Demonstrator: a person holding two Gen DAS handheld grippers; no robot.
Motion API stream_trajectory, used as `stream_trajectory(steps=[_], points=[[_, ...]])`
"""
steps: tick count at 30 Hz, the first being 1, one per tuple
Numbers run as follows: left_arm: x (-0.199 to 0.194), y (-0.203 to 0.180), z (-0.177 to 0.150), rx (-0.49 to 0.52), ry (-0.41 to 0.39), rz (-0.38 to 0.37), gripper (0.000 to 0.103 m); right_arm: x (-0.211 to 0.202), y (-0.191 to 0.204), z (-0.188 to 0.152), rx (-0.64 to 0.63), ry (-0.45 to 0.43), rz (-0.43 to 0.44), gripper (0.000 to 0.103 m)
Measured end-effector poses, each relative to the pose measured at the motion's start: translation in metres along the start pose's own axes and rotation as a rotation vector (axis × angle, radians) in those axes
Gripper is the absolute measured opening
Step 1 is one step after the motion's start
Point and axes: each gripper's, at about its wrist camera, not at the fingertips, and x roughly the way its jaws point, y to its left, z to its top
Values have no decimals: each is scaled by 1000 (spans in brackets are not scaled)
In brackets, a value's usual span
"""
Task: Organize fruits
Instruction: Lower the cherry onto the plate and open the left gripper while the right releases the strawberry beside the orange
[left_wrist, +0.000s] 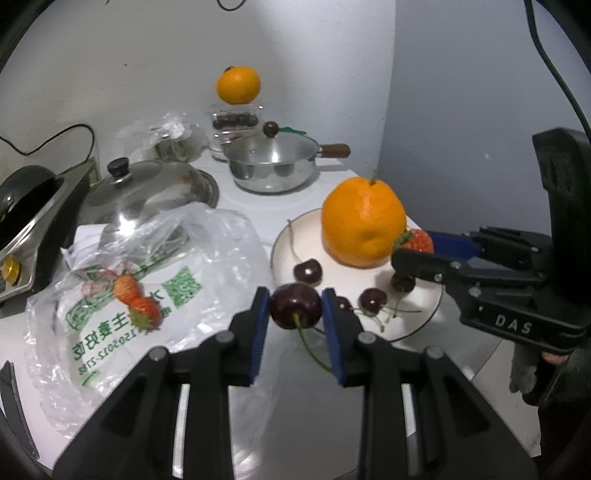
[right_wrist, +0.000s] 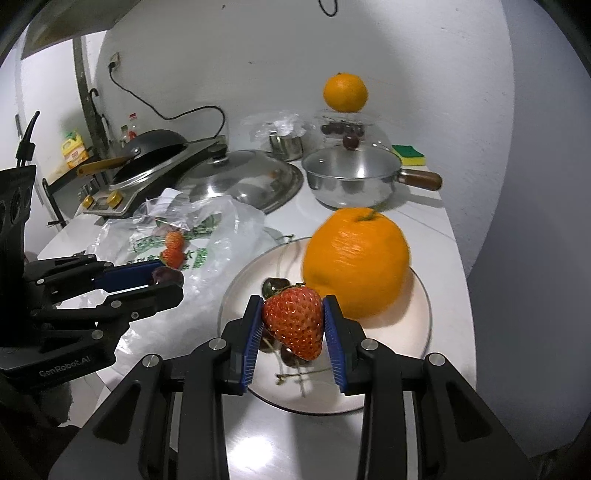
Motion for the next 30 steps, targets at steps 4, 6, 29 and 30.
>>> stream_trajectory(steps=[4, 6, 29, 30], points=[[9, -10, 3, 9, 14, -10, 30, 0, -12, -5, 15, 6, -8, 35], [13, -13, 4, 14, 20, -13, 30, 0, -17, -7, 22, 8, -12, 35], [51, -30, 12, 26, 74, -24, 31, 20, -67, -19, 95, 37, -42, 35], [52, -29, 13, 24, 74, -24, 31, 20, -66, -19, 94, 38, -42, 35]])
